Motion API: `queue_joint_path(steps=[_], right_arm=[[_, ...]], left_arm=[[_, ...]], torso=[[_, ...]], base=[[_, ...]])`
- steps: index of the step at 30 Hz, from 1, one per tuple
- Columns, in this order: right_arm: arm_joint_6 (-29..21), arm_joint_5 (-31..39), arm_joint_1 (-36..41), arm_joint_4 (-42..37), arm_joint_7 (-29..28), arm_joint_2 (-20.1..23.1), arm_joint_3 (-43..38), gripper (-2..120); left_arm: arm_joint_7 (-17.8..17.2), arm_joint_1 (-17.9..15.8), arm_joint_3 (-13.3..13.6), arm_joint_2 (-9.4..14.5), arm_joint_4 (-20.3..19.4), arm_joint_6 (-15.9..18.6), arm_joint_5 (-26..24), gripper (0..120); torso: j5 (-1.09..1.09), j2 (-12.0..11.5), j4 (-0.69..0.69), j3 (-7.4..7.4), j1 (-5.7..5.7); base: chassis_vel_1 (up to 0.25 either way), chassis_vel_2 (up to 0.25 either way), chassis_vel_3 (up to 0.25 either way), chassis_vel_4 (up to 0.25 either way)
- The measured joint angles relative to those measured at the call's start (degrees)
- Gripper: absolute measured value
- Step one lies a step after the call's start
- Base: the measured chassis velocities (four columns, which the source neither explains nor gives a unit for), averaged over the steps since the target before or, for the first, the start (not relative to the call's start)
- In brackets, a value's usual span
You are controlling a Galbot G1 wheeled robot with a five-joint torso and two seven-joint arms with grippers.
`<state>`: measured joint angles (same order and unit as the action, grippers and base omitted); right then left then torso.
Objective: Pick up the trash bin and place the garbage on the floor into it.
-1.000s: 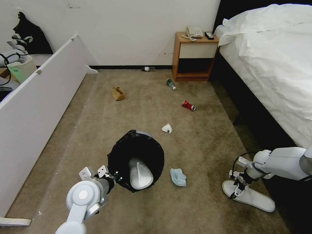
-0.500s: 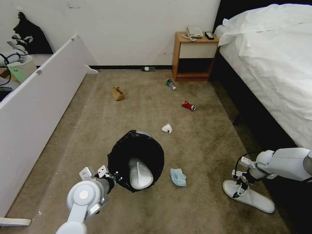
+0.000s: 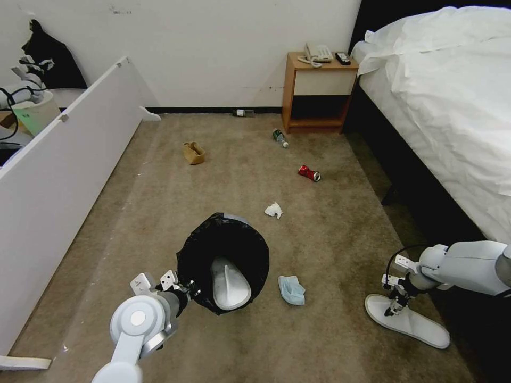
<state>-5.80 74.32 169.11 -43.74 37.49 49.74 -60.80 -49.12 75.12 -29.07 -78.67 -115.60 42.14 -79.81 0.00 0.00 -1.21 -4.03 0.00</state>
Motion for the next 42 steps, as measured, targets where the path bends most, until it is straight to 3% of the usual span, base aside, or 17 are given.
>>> queue_joint_path(steps=[8,12,14,42], right_arm=[[0.4,0.2,0.0,0.0,-0.3,0.6,0.1,23],[0.4,0.2,0.0,0.0,-0.5,0.7,0.1,13],[0.4,0.2,0.0,0.1,-0.6,0.7,0.2,0],[1.9,0.1,-0.4,-3.3,-0.4,-2.8,-3.3,0]], left_arm=[[0.2,0.0,0.1,-0.1,0.2,0.0,0.1,0],[0.2,0.1,0.2,-0.2,0.2,0.0,0.2,0],[0.2,0.2,0.1,-0.1,0.2,0.0,0.2,0],[0.9,0.0,0.3,-0.2,0.6,0.0,2.0,0]], torso=[[0.00,0.0,0.00,0.00,0.00],[0.00,0.0,0.00,0.00,0.00],[0.00,0.0,0.00,0.00,0.00],[0.00,0.0,0.00,0.00,0.00]], base=[[0.000,0.000,0.000,0.000],[0.000,0.000,0.000,0.000],[0.000,0.000,0.000,0.000],[0.000,0.000,0.000,0.000]])
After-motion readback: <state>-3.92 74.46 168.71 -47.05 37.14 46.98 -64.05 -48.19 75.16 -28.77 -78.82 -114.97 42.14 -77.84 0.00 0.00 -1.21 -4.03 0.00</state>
